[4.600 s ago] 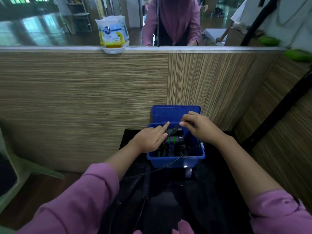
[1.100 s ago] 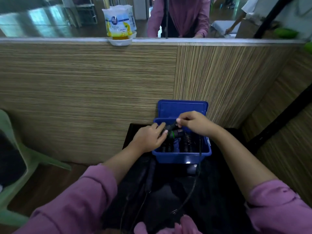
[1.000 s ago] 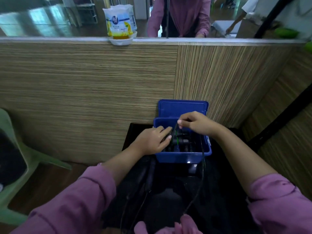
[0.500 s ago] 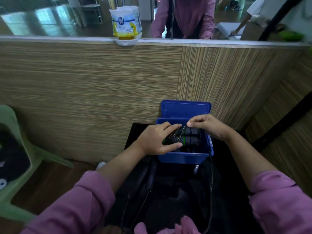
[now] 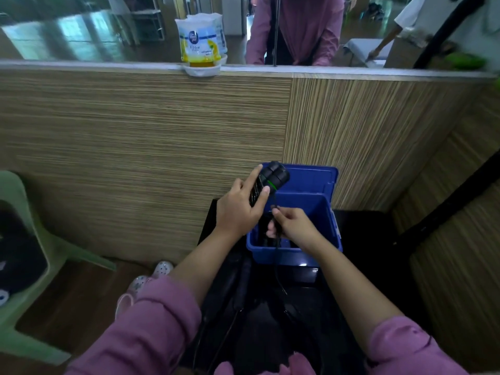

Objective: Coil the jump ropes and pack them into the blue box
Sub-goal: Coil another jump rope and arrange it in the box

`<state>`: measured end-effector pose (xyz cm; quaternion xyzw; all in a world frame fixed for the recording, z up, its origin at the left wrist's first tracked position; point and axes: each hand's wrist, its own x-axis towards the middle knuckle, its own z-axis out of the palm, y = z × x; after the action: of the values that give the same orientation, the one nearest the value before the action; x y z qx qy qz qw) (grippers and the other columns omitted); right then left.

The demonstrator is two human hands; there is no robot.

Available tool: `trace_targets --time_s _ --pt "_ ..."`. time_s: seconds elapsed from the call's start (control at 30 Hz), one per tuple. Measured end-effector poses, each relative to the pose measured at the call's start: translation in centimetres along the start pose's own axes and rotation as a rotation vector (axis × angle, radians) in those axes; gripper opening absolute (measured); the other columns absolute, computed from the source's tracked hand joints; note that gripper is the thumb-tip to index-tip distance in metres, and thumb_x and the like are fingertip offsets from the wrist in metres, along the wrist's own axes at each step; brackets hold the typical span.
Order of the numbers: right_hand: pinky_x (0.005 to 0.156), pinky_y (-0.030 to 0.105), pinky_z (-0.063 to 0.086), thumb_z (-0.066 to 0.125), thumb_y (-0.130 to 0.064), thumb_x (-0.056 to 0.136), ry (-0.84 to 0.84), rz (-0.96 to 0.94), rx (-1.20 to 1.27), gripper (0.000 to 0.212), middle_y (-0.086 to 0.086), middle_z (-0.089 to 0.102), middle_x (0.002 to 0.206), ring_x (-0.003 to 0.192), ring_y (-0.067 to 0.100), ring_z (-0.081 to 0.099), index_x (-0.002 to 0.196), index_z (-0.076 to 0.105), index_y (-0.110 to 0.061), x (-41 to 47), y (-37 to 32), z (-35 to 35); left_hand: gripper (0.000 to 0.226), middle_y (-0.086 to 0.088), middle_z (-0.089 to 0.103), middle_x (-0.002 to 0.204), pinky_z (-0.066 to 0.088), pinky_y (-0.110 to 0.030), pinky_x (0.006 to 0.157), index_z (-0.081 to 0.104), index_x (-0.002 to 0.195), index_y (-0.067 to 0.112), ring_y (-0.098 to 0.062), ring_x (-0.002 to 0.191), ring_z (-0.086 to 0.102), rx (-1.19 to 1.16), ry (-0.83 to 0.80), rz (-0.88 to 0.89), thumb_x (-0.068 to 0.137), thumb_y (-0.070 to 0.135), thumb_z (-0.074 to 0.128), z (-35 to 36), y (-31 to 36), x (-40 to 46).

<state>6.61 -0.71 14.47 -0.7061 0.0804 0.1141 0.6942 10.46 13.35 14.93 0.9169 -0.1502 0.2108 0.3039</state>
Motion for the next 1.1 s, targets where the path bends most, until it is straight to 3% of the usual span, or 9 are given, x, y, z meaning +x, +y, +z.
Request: trace_targets --time_s 0.1,0.23,0.3,0.4,0.6,0.7,0.9,0.97,1.1 --pt "0.061 0.024 0.056 0.036 -0.012 0.103 -0.01 0.038 -0.06 0.023 0.009 0.055 0.067 0.057 0.016 0.06 0.105 0.053 0.003 -0.4 0.6 0.8 0.056 -0.005 0.058 0.101 0.047 -0.033 0.069 0.035 0.143 0.041 -0.023 0.085 0.061 0.0 0.006 -0.129 0.091 0.062 0.029 0.4 -0.6 0.8" --pt "0.054 0.031 0.054 0.037 -0.017 0.103 -0.03 0.08 -0.086 0.019 0.008 0.057 0.064 0.052 0.017 0.061 0.09 0.046 -0.005 -0.9 1.4 1.9 0.052 -0.009 0.06 0.104 0.036 -0.029 0.071 0.037 0.144 0.034 -0.026 0.091 0.06 0.05 0.032 -0.209 0.096 0.056 0.035 0.8 -1.4 1.4" --pt "0.058 0.031 0.051 0.044 -0.019 0.1 0.026 0.009 -0.263 0.016 0.004 0.061 0.063 0.054 0.017 0.058 0.091 0.046 -0.006 -1.1 1.8 2.0 0.053 -0.011 0.059 0.104 0.035 -0.031 0.072 0.034 0.145 0.034 -0.029 0.092 0.06 0.114 0.002 -0.27 0.097 0.056 0.034 0.9 -1.8 1.9" --pt "0.064 0.024 0.035 0.048 -0.026 0.098 0.1 -0.128 -0.632 0.021 -0.003 0.061 0.072 0.067 0.013 0.054 0.097 0.061 -0.01 -1.5 1.7 1.7 0.055 -0.014 0.059 0.102 0.04 -0.035 0.073 0.034 0.145 0.033 -0.034 0.092 0.061 0.257 -0.076 -0.296 0.096 0.058 0.031 0.9 -2.9 2.5" --pt "0.047 0.013 0.032 0.047 -0.023 0.098 0.197 -0.245 -0.633 0.026 -0.01 0.051 0.055 0.044 0.003 0.041 0.085 0.067 -0.012 -1.7 -0.7 -0.3 0.056 -0.017 0.059 0.113 0.042 -0.034 0.063 0.031 0.147 0.031 -0.036 0.088 0.064 0.438 -0.262 -0.12 0.097 0.057 0.028 1.6 -4.0 0.4" --pt "0.054 0.026 0.035 0.048 -0.027 0.097 0.114 -0.226 -0.626 0.03 0.0 0.053 0.058 0.048 0.009 0.041 0.079 0.067 -0.014 -1.6 -1.6 -1.0 0.057 -0.017 0.057 0.117 0.047 -0.035 0.065 0.028 0.149 0.03 -0.034 0.088 0.064 0.427 -0.372 0.019 0.097 0.055 0.028 2.1 -4.0 -0.8" --pt "0.065 0.031 0.037 0.046 -0.031 0.098 0.03 -0.204 -0.516 0.032 0.002 0.052 0.067 0.063 0.015 0.046 0.073 0.062 -0.018 0.3 -2.1 -4.1 0.065 -0.016 0.06 0.117 0.048 -0.033 0.062 0.031 0.149 0.026 -0.029 0.077 0.063 0.267 -0.471 0.307 0.094 0.061 0.023 2.2 -4.2 -2.0" --pt "0.066 0.028 0.036 0.046 -0.028 0.099 -0.01 -0.208 -0.521 0.031 0.0 0.052 0.068 0.064 0.012 0.045 0.075 0.062 -0.016 0.8 -2.0 -5.0 0.069 -0.013 0.062 0.11 0.051 -0.035 0.063 0.034 0.148 0.023 -0.028 0.076 0.063 0.199 -0.477 0.407 0.092 0.061 0.02 2.2 -3.7 -2.3" --pt "0.076 0.032 0.043 0.05 -0.027 0.098 -0.159 -0.176 -0.491 0.028 0.003 0.059 0.076 0.074 0.014 0.053 0.077 0.065 -0.017 1.6 -1.4 -6.3 0.065 -0.01 0.061 0.09 0.052 -0.038 0.057 0.043 0.142 0.011 -0.025 0.068 0.061 0.044 -0.443 0.501 0.094 0.053 0.033 1.9 -2.3 -3.0"
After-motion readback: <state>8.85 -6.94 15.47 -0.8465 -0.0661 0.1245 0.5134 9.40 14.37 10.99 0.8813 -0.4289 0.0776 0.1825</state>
